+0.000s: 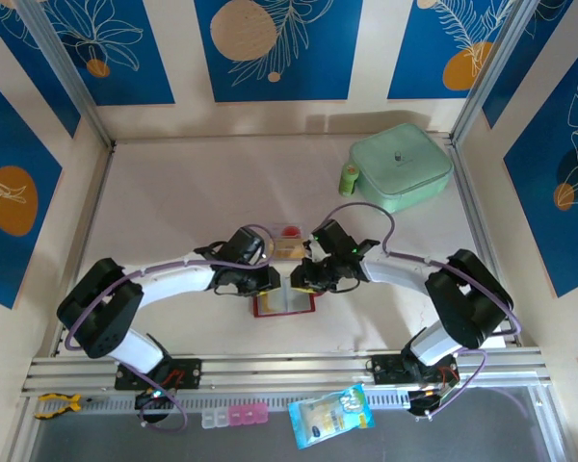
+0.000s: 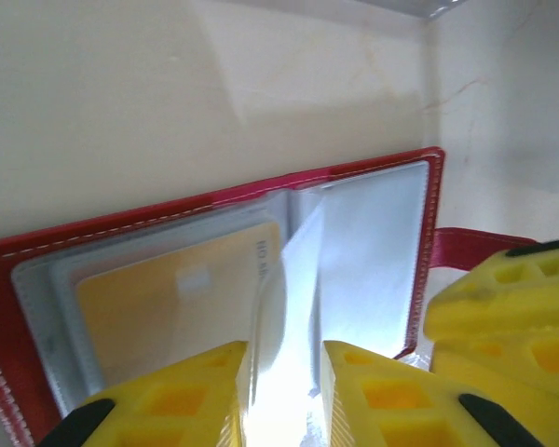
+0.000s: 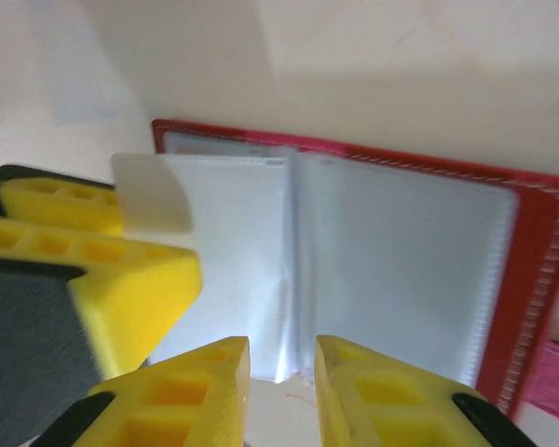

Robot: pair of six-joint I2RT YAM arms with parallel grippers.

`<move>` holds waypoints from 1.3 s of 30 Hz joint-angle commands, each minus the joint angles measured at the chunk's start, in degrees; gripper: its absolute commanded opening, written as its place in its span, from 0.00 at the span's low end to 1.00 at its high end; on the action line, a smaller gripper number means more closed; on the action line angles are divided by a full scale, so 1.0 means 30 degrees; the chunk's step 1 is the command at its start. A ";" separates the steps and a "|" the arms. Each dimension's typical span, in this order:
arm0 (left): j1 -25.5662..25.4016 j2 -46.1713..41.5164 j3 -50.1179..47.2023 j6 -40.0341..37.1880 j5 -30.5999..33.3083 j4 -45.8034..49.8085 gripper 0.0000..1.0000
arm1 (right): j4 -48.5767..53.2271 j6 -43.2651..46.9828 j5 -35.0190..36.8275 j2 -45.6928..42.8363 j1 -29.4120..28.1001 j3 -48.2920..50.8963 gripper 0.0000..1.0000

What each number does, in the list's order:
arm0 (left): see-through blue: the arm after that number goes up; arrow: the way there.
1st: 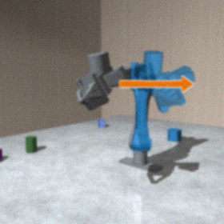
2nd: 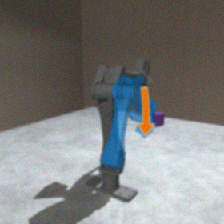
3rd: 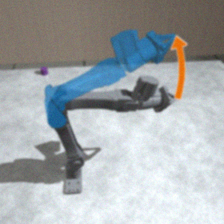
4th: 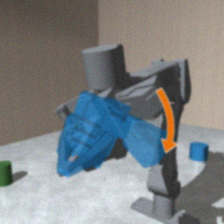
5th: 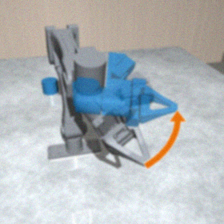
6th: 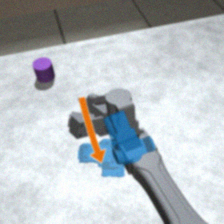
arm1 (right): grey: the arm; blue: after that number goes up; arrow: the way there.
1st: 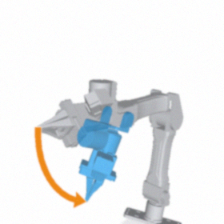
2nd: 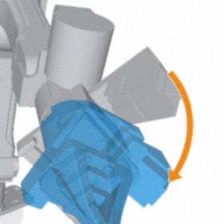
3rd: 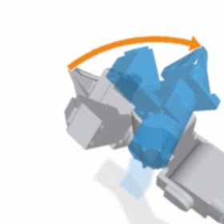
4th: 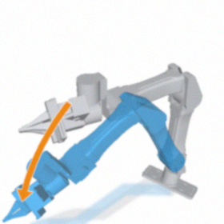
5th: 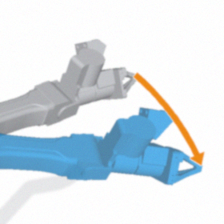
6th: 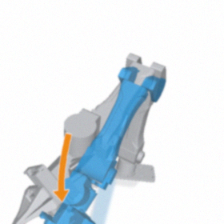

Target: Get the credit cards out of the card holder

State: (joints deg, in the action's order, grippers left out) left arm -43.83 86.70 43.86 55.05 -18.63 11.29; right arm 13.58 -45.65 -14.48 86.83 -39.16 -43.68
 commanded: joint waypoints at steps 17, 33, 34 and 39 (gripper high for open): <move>-0.2212 0.3971 0.4279 0.0181 -0.1228 -0.0773 0.35 | 0.5775 0.2890 0.3196 -0.2954 0.2312 -0.0303 0.33; -0.3389 0.6008 0.4550 0.0147 -0.1655 -0.0939 0.37 | 0.5425 0.2603 0.2483 -0.3340 0.2515 0.0204 0.33; -0.3432 0.6023 0.4494 0.0114 -0.1699 -0.0922 0.37 | 0.5398 0.2548 0.2481 -0.3340 0.2506 0.0204 0.33; -0.3466 0.6032 0.5191 0.0026 -0.1660 -0.0738 0.37 | 0.5754 0.2729 0.2842 -0.3364 0.2534 -0.0099 0.33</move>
State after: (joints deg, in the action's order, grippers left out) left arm -53.65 103.70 57.17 55.22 -22.52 8.16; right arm 29.47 -37.91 -5.32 78.11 -31.83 -44.12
